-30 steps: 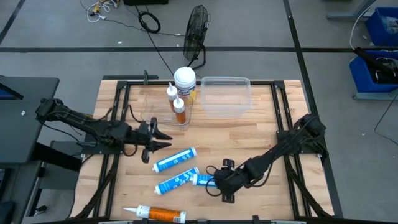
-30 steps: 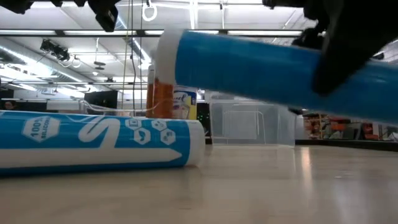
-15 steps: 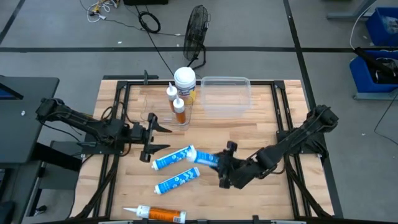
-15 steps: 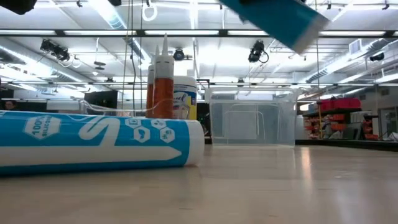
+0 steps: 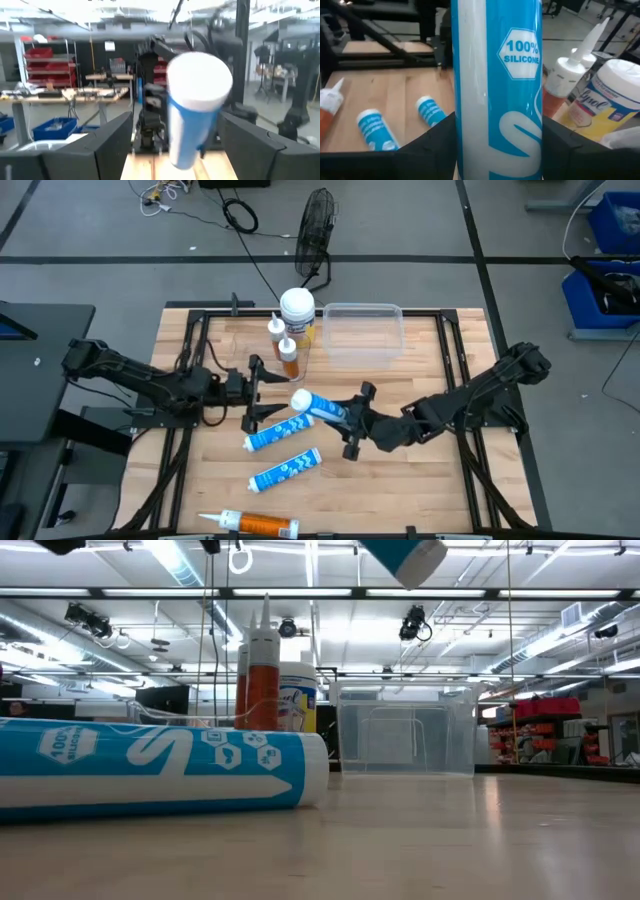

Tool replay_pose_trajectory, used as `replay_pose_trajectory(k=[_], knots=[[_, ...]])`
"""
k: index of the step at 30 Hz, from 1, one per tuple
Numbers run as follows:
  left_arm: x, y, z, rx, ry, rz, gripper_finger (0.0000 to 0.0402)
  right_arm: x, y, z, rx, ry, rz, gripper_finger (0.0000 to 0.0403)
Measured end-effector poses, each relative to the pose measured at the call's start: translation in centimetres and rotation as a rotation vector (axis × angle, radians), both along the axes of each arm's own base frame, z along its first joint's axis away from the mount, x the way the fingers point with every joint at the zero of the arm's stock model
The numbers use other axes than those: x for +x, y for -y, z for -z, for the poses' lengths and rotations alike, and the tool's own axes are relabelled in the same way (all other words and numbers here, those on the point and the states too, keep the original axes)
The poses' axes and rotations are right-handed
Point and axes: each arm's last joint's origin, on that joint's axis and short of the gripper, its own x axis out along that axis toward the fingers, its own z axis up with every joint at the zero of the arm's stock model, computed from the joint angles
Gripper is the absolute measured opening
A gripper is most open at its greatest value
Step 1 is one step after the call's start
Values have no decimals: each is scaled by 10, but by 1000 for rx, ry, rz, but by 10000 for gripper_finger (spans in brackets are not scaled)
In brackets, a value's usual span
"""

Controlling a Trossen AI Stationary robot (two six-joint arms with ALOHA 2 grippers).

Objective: Pick & place silicon tubes, Sealant and Lysol wipes
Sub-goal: Put the bottom blue sealant into the right transparent bin

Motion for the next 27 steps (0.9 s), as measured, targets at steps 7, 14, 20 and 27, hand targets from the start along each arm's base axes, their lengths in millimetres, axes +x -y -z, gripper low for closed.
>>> replay_pose_trajectory(k=[7, 14, 20, 27], knots=[[17, 4, -8, 6, -48, 2, 294, 6, 7, -5, 3, 38, -7, 206], [29, 8, -13, 9, -47, 33, 294, 7, 8, -6, 0, 59, 6, 206], [41, 10, -18, -6, -41, 48, 294, 9, 11, -9, 22, 90, 21, 206], [54, 11, -16, -3, -61, 73, 293, 14, 11, -19, -15, 217, -12, 206]])
